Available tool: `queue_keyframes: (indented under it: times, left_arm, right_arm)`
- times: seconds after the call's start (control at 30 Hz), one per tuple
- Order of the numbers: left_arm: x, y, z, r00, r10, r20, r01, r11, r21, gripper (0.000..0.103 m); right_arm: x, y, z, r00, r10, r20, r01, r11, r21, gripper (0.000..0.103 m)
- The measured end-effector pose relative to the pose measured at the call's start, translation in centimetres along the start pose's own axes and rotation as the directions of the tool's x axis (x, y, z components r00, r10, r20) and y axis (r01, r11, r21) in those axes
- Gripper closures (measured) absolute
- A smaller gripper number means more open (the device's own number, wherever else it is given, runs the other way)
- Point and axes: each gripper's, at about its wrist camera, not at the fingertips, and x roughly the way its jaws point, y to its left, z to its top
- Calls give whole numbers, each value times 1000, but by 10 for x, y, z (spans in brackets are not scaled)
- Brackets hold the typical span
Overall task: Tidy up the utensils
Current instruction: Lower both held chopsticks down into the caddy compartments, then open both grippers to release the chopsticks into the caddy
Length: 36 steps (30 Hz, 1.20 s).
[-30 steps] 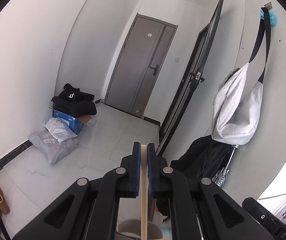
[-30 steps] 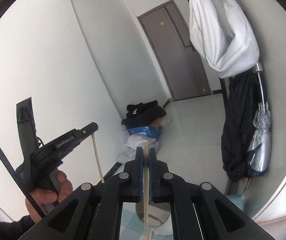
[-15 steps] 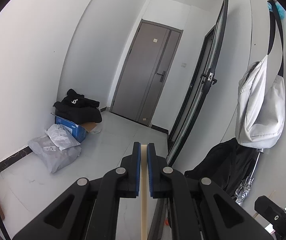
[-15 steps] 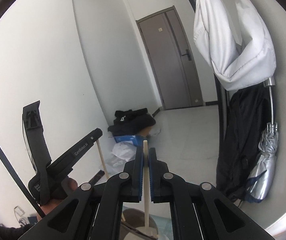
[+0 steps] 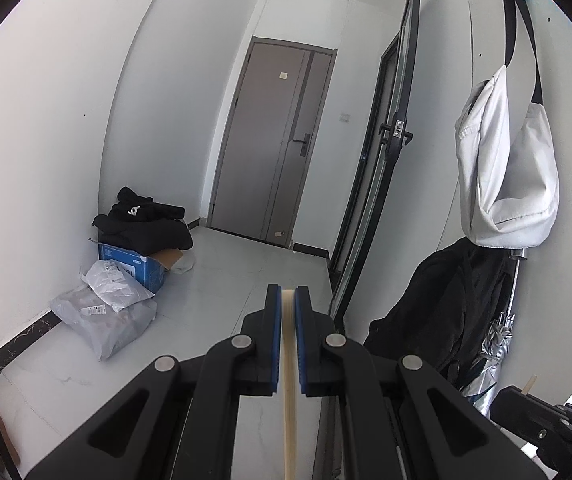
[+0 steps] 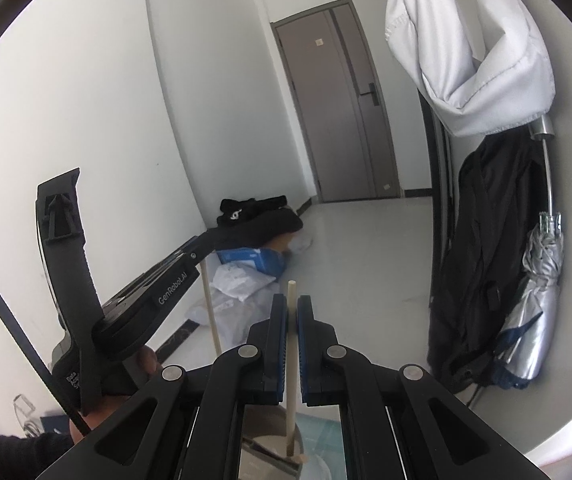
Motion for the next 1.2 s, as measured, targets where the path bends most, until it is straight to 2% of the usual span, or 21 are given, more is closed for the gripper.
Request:
queue_keyframes:
  times: [0.33, 0.43, 0.5, 0.57, 0.63, 0.7, 0.8, 0.87, 0.97, 1.0, 1.2]
  left_arm:
    - [-19, -8, -3, 998, -47, -39, 50, 996, 77, 99]
    - [-25, -7, -4, 995, -54, -83, 62, 994, 95, 99]
    - [-25, -4, -4, 987, -83, -140, 96, 992, 85, 99]
    - [-28, 0, -3, 980, -86, -180, 98, 993, 61, 98]
    - [-32, 3, -1, 972, -93, -214, 105, 994, 43, 89]
    - [-40, 6, 2, 972, -79, -219, 89, 996, 32, 68]
    - [-57, 6, 9, 977, -58, -203, 65, 998, 26, 47]
    - [-68, 4, 11, 979, -36, -201, 45, 998, 40, 45]
    - [-81, 6, 12, 977, 8, -212, 3, 999, 50, 29]
    - [-88, 6, 12, 978, 24, -208, -15, 999, 46, 27]
    - [-128, 8, 6, 972, 56, -230, -49, 998, 36, 26]
  right_arm:
    - [-1, 2, -13, 999, 16, -31, -16, 1000, 11, 99]
    - [1, 3, -20, 998, 22, -53, -21, 1000, 16, 99]
    - [1, 5, -24, 997, 32, -65, -31, 999, 17, 98]
    - [4, 8, -27, 994, 56, -92, -54, 998, 18, 96]
    - [4, 9, -29, 993, 49, -111, -48, 999, 18, 95]
    - [0, 9, -31, 991, 58, -122, -55, 998, 29, 95]
    - [-15, 9, -33, 993, 41, -107, -36, 998, 44, 86]
    - [-29, 7, -34, 996, 27, -89, -22, 998, 56, 80]
    - [-50, 8, -35, 997, 5, -71, 0, 998, 62, 72]
    - [-56, 8, -35, 998, -1, -65, 6, 998, 62, 70]
    - [-97, 17, -46, 999, -20, -37, 23, 998, 57, 58]
